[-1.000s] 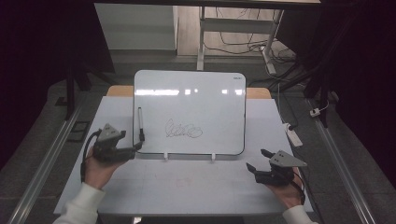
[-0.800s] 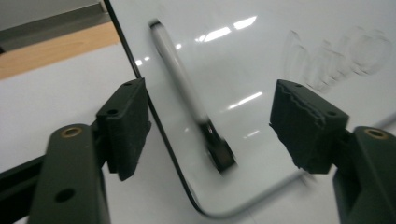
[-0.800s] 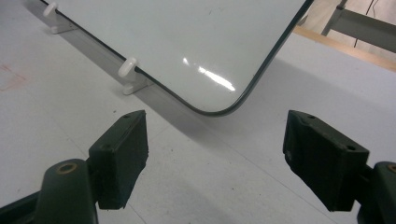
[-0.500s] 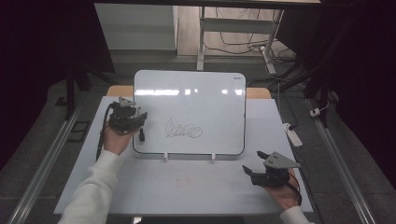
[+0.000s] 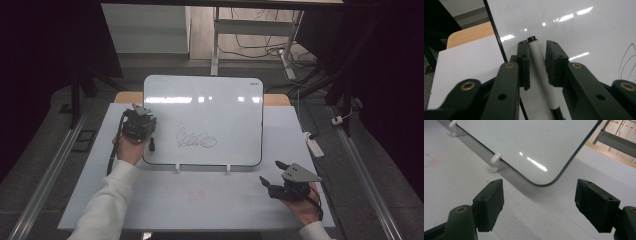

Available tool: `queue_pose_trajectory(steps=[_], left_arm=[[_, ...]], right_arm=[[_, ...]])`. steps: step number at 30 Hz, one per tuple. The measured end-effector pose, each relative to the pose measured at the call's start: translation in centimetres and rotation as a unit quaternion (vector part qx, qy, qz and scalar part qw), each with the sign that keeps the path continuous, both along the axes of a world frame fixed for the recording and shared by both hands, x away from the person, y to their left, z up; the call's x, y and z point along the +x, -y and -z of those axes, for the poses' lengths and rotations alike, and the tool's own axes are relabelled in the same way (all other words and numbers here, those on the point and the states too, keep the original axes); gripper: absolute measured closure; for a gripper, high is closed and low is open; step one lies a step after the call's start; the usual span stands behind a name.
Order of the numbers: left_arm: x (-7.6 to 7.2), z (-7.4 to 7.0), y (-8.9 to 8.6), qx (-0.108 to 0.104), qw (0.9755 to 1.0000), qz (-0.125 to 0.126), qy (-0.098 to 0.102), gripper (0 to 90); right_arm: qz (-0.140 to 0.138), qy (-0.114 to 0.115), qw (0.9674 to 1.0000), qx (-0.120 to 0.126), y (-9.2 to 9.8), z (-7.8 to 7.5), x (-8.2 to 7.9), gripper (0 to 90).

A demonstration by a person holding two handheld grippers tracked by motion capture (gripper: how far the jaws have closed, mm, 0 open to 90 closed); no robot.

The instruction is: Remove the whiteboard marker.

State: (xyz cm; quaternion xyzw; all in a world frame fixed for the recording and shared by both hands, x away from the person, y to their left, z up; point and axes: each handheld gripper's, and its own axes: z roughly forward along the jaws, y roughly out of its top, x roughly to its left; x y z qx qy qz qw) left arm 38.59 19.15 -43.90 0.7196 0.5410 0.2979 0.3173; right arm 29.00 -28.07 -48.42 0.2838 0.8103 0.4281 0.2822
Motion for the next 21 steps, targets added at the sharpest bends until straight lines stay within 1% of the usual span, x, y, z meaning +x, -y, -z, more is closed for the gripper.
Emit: queue_pose_trajectory(steps=[1, 2, 3, 4, 7, 8, 9, 10, 11, 12, 13, 14, 15, 17, 18, 19, 20, 21], left_arm=[[0.0, 0.0, 0.0, 0.000, 1.0000, 0.000, 0.000, 75.3], [0.0, 0.0, 0.1, -0.009, 0.9999, 0.005, 0.003, 78.0], [0.0, 0.0, 0.1, -0.009, 0.9999, 0.005, 0.003, 81.8], [-0.2, 0.1, 0.3, 0.001, 0.9999, 0.007, 0.009, 81.9], [-0.4, 0.0, 0.2, 0.002, 0.9999, 0.011, 0.012, 82.0], [-0.6, -0.2, 0.1, -0.001, 0.9998, 0.015, 0.014, 82.0], [-1.3, -0.7, 0.0, -0.005, 0.9995, 0.025, 0.019, 82.1], [-1.3, -0.7, 0.0, -0.005, 0.9995, 0.025, 0.019, 82.1], [-1.8, -1.0, -0.1, -0.009, 0.9991, 0.034, 0.022, 82.0], [-3.0, -1.7, 0.1, -0.018, 0.9976, 0.056, 0.035, 82.1], [-3.0, -1.7, 0.1, -0.018, 0.9976, 0.056, 0.035, 82.1], [-3.8, -2.1, 0.3, -0.023, 0.9965, 0.070, 0.040, 82.1], [-5.2, -2.8, 0.9, -0.034, 0.9932, 0.099, 0.052, 82.1], [-6.6, -3.3, 1.9, -0.044, 0.9885, 0.131, 0.061, 82.1], [-6.6, -3.3, 1.9, -0.044, 0.9885, 0.131, 0.061, 82.1], [-7.2, -3.5, 2.5, -0.049, 0.9858, 0.147, 0.064, 82.1], [-8.2, -3.8, 3.8, -0.058, 0.9805, 0.176, 0.067, 82.0], [-8.6, -3.8, 4.5, -0.063, 0.9774, 0.190, 0.067, 82.0]], right_arm=[[0.001, 0.001, 1.0000, 0.000, 0.0, 0.0, 0.0, 23.3], [0.002, 0.002, 1.0000, 0.000, 0.0, 0.0, 0.0, 23.3], [0.002, 0.002, 1.0000, -0.001, 0.0, 0.0, 0.0, 23.4], [0.003, 0.003, 1.0000, 0.000, 0.1, -0.1, 0.0, 23.4], [0.004, 0.006, 1.0000, 0.001, 0.1, -0.1, -0.1, 23.6], [0.004, 0.007, 1.0000, 0.002, 0.1, -0.1, -0.1, 23.7], [0.003, 0.008, 1.0000, 0.003, 0.1, -0.2, -0.1, 23.7], [0.003, 0.008, 1.0000, 0.006, 0.0, -0.2, -0.1, 23.8], [0.002, 0.007, 0.9999, 0.008, 0.0, -0.2, -0.1, 23.9], [0.001, 0.007, 0.9999, 0.010, -0.1, -0.3, -0.2, 24.0], [-0.002, 0.007, 0.9999, 0.012, -0.2, -0.4, -0.2, 24.2], [-0.006, 0.007, 0.9998, 0.017, -0.4, -0.5, -0.3, 24.8], [-0.012, 0.007, 0.9997, 0.021, -0.7, -0.6, -0.3, 25.4], [-0.025, 0.003, 0.9992, 0.031, -1.4, -0.9, -0.4, 25.5], [-0.033, 0.002, 0.9988, 0.036, -1.9, -1.0, -0.4, 25.7], [-0.033, 0.002, 0.9988, 0.036, -1.9, -1.0, -0.4, 25.7], [-0.054, -0.014, 0.9970, 0.053, -3.3, -1.3, -0.5, 27.3], [-0.060, -0.019, 0.9964, 0.057, -3.8, -1.4, -0.5, 27.6]])
